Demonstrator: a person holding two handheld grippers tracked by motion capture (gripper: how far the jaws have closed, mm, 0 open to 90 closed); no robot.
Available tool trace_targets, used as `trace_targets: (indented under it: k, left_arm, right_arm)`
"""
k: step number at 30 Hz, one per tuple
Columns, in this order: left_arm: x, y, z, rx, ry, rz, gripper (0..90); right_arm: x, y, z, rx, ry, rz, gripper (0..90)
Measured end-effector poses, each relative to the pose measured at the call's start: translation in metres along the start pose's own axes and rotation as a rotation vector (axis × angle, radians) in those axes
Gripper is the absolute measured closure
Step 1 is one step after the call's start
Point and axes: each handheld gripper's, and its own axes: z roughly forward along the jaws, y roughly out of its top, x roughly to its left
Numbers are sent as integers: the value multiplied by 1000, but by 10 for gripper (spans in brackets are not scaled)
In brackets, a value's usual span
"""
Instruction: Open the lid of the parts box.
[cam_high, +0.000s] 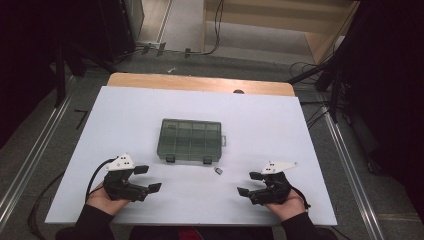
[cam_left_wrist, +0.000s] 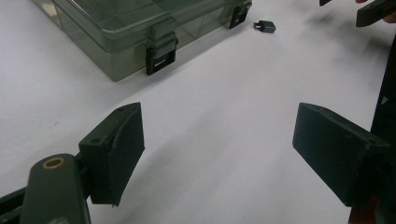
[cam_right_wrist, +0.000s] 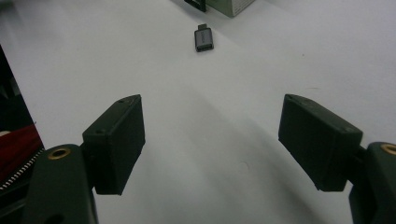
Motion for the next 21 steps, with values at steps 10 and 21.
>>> trace_targets:
  k: [10, 21]
  left_arm:
    - [0, 1, 0, -11, -13, -12, 175]
    - [1, 1, -2, -20, 2, -10, 184]
  right_arm:
    - [-2, 0, -3, -20, 22, 15, 223]
    - [-2, 0, -3, -14, 27, 9, 224]
